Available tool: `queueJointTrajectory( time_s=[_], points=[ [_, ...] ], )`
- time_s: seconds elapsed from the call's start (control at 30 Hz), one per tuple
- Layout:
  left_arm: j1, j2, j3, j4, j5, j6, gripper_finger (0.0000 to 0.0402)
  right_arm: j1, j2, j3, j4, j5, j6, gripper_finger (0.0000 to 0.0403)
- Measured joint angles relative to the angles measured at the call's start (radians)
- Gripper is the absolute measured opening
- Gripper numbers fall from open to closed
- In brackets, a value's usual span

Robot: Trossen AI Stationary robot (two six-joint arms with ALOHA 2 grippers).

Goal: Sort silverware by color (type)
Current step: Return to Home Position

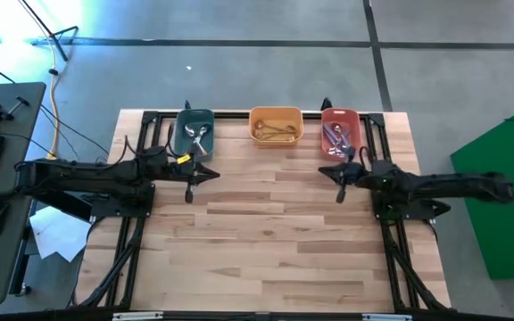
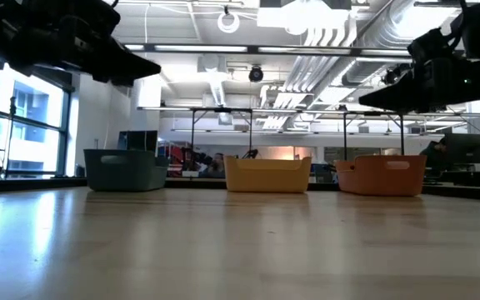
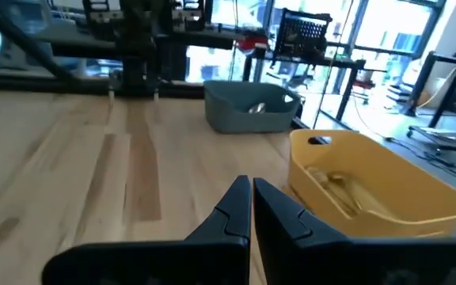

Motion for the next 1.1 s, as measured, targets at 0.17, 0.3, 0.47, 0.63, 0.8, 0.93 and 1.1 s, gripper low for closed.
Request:
queueJointTrajectory(
  time_s=[0.17,0.3,0.47,0.63,0.8,0.93,1.1],
  points=[
    [0.002,-0.071,0.000,-0.088,0.001,-0.007,0.0003,-0.149,-0.215,-0.001,-0.172,-0.178,0.034,0.0000],
    [0.002,-0.124,0.000,-0.139,0.017,-0.011,0.0003,-0.233,-0.354,-0.001,-0.283,-0.242,0.028,0.0000],
    [0.002,-0.189,-0.017,-0.144,0.017,-0.010,0.0003,-0.307,-0.505,-0.001,-0.413,-0.248,0.023,0.0000],
    [0.036,-0.270,-0.133,-0.049,0.010,-0.033,0.0003,-0.344,-0.552,-0.001,-0.396,-0.302,0.029,0.0000],
    [0.073,-0.373,-0.214,-0.041,-0.005,-0.075,0.0003,-0.353,-0.553,-0.002,-0.382,-0.263,0.048,0.0000],
    [0.106,-0.474,-0.229,-0.090,-0.008,-0.113,0.0003,-0.353,-0.553,-0.002,-0.361,-0.204,0.054,0.0000],
    [0.137,-0.591,-0.229,-0.199,-0.038,-0.128,0.0003,-0.352,-0.553,-0.002,-0.333,-0.200,0.047,0.0000]
  ],
)
